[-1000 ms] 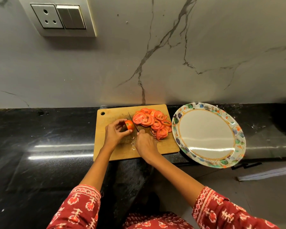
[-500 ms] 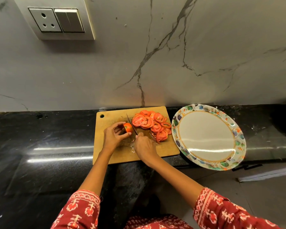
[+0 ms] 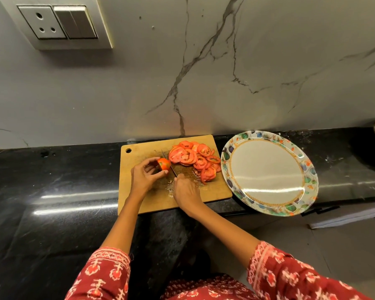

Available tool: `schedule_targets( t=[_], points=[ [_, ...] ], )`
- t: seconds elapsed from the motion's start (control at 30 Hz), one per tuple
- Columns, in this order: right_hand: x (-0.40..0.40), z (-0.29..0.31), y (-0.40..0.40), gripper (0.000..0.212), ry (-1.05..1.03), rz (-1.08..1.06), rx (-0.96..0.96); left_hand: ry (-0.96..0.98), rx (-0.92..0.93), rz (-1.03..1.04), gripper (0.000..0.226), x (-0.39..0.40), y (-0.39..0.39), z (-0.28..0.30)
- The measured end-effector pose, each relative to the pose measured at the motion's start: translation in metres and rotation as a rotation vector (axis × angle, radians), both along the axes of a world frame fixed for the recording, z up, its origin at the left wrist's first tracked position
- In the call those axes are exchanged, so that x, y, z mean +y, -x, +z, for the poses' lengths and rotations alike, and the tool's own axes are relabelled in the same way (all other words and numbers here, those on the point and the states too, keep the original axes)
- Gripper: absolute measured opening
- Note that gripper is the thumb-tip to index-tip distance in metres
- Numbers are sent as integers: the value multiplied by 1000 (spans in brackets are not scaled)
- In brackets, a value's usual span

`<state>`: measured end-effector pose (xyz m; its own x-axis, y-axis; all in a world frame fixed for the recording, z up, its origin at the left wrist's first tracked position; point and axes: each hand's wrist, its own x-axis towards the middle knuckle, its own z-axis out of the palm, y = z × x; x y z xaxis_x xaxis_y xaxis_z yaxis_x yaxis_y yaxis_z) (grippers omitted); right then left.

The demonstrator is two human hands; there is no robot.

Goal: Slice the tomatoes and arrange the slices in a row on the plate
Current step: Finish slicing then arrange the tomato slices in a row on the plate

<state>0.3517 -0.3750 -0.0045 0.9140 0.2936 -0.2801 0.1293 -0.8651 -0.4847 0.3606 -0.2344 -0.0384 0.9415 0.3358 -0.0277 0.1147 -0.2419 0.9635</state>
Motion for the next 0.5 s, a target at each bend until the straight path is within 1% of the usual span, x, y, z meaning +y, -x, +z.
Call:
schedule_targets(
  t=[0.1,0.23,0.37,0.5],
  points=[
    [5,-4,-3,28,1,16,53,25,1,-3,50,1,2,3],
    [-9,-13,16,29,12,12,75,89,-11,50,47,6,9,7],
    [-12,-12,9,29,35,-10,17,83,-2,38,48,3,8,6],
    [-11,-1,-4,33,-37,-28,-53,55,20,12,49,2,3,5]
  ],
)
